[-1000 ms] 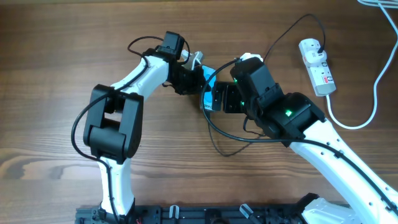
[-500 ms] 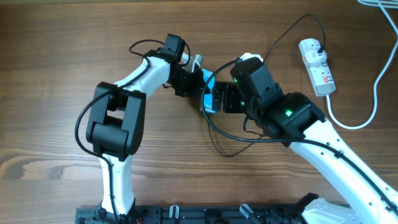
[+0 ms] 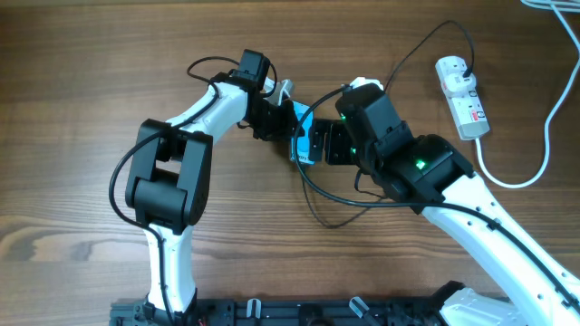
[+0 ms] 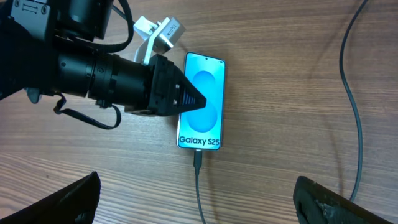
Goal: Plug charger to phone and switch on socket
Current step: 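Set the phone flat on the table and open both grippers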
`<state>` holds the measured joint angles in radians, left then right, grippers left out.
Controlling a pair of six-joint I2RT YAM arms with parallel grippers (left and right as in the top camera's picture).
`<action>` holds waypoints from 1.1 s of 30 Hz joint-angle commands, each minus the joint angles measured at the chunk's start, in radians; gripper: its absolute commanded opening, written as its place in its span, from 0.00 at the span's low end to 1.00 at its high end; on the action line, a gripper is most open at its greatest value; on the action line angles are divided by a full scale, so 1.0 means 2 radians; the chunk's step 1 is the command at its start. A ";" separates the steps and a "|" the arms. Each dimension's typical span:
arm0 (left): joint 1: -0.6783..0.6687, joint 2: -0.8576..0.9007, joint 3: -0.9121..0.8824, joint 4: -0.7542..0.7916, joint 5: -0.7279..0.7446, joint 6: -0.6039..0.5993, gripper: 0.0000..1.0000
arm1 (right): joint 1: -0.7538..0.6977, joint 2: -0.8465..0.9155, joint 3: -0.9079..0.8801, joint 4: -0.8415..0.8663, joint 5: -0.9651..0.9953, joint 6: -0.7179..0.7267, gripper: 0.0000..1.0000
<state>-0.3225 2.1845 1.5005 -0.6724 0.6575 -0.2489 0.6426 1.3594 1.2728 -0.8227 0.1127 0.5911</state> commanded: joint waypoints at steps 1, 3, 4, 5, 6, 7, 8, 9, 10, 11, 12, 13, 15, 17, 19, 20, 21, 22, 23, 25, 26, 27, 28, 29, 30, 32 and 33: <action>0.000 0.007 0.000 0.000 -0.003 0.003 0.24 | -0.001 0.005 0.010 -0.001 -0.001 0.007 1.00; 0.000 0.007 0.000 -0.001 -0.003 0.003 0.26 | -0.001 0.005 0.010 -0.001 -0.001 0.007 1.00; 0.000 0.007 0.000 -0.001 -0.003 0.003 0.26 | -0.001 0.005 0.010 -0.001 -0.001 0.007 1.00; 0.000 0.007 0.000 -0.002 -0.003 0.003 0.26 | -0.001 0.005 0.010 -0.001 -0.001 0.007 1.00; 0.000 0.007 0.000 -0.002 -0.003 0.003 0.27 | -0.001 0.005 0.010 -0.001 -0.001 0.007 1.00; 0.000 0.007 0.000 -0.004 -0.003 0.003 0.27 | -0.001 0.005 0.010 -0.001 -0.001 0.007 1.00; 0.000 0.007 0.000 -0.005 -0.003 0.003 0.29 | -0.001 0.005 0.010 -0.001 -0.001 0.007 1.00; 0.000 0.007 0.000 -0.006 -0.003 0.003 0.30 | -0.001 0.005 0.010 -0.001 -0.001 0.007 1.00; 0.000 0.007 0.000 -0.006 -0.003 0.003 0.31 | -0.001 0.005 0.010 -0.001 -0.001 0.007 1.00; 0.000 0.007 0.000 -0.008 -0.003 0.003 0.34 | -0.001 0.005 0.010 -0.001 0.000 0.007 1.00; 0.000 0.007 0.000 -0.009 -0.003 0.003 0.38 | -0.001 0.005 0.010 -0.001 -0.001 0.007 1.00; 0.000 0.007 0.000 -0.011 -0.003 0.003 0.41 | -0.001 0.005 0.010 -0.001 0.000 0.007 1.00; 0.000 0.007 0.000 -0.016 -0.002 0.003 0.51 | -0.001 0.005 0.010 -0.001 0.001 0.007 1.00; 0.001 0.006 0.000 -0.025 -0.002 0.005 0.60 | -0.002 0.005 0.011 -0.003 0.012 0.007 1.00; 0.003 0.002 0.000 -0.035 -0.002 0.010 0.71 | -0.011 0.005 0.011 -0.004 0.019 0.008 1.00; 0.005 -0.005 0.000 -0.044 -0.003 0.022 0.75 | -0.022 0.005 0.012 -0.005 0.016 0.010 1.00; 0.006 -0.010 0.000 -0.050 -0.005 0.029 0.80 | -0.031 0.005 0.012 -0.005 0.011 0.011 1.00; 0.006 -0.019 0.000 -0.058 -0.011 0.034 0.82 | -0.044 0.005 0.014 -0.005 0.002 0.011 1.00; 0.007 -0.031 0.000 -0.065 -0.026 0.033 0.84 | -0.064 0.005 0.019 -0.005 -0.016 0.003 1.00; 0.007 -0.061 0.000 -0.078 -0.061 0.033 0.91 | -0.100 0.005 0.029 -0.005 -0.046 -0.013 1.00; 0.007 -0.078 0.000 -0.083 -0.078 0.033 1.00 | -0.120 0.005 0.034 -0.005 -0.060 -0.024 1.00; 0.007 -0.097 0.000 -0.088 -0.094 0.033 1.00 | -0.137 0.005 0.038 -0.005 -0.067 -0.032 1.00; 0.007 -0.118 0.000 -0.091 -0.108 0.032 1.00 | -0.165 0.005 0.042 -0.005 -0.068 -0.041 1.00; 0.007 -0.146 0.000 -0.094 -0.125 0.031 1.00 | -0.187 0.005 0.044 -0.004 -0.068 -0.050 1.00; 0.007 -0.163 0.000 -0.095 -0.134 0.031 1.00 | -0.212 0.005 0.044 -0.004 -0.068 -0.058 1.00; 0.007 -0.210 0.000 -0.097 -0.157 0.029 1.00 | -0.255 0.005 0.044 -0.004 -0.064 -0.061 1.00; 0.007 -0.227 0.000 -0.096 -0.165 0.029 1.00 | -0.275 0.005 0.044 -0.004 -0.064 -0.063 1.00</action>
<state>-0.3157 1.9079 1.4960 -0.8642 0.4492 -0.2031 0.2157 1.3659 1.3346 -0.8303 0.0010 0.5182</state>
